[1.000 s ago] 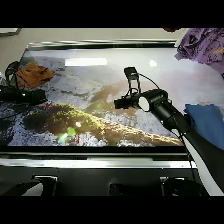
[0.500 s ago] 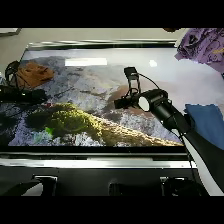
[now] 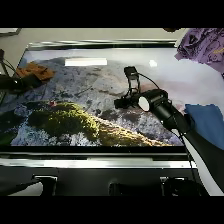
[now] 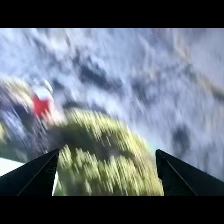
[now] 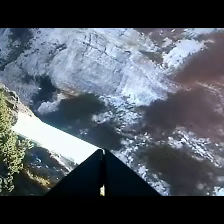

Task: Fold the clothes and pants, and hang the long-sleeved shirts on hangers.

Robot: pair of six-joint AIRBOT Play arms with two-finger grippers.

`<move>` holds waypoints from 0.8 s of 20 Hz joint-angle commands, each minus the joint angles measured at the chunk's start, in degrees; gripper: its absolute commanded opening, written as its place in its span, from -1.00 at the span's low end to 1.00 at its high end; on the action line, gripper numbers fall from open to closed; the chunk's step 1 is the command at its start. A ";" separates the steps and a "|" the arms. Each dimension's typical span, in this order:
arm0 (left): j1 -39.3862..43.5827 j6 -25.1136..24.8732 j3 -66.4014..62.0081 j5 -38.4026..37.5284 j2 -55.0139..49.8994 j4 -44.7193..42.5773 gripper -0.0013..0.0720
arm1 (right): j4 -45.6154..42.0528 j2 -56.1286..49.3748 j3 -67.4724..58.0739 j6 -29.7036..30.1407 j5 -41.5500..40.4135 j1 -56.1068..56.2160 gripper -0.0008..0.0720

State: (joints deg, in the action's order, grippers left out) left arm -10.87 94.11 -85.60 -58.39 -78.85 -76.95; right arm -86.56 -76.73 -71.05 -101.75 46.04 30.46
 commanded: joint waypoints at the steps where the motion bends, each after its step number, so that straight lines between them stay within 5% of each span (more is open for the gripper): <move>1: -6.14 1.33 -22.91 -0.24 -18.91 -3.93 1.00 | -0.02 -0.04 -0.07 0.00 -0.11 0.04 -0.91; 5: -8.83 1.57 -38.34 2.47 -40.72 -4.61 1.00 | -0.07 -0.04 -0.07 0.02 -0.35 0.04 -0.90; 9: -9.29 3.04 -30.97 15.89 -45.51 -4.79 1.00 | -0.04 -0.04 -0.07 0.00 -0.55 0.04 -0.89; 11: -9.27 3.08 -31.04 19.23 -47.58 -4.74 1.00 | -0.04 -0.04 -0.07 0.00 -0.57 0.04 -0.73; 16: -9.05 3.13 -31.04 24.90 -49.29 -4.55 1.00 | 0.00 -0.04 -0.07 -0.02 -0.57 0.04 -0.74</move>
State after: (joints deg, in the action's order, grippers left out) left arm -19.94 97.10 -116.66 -38.37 -126.67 -81.54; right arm -86.65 -76.73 -71.05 -101.73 45.50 30.46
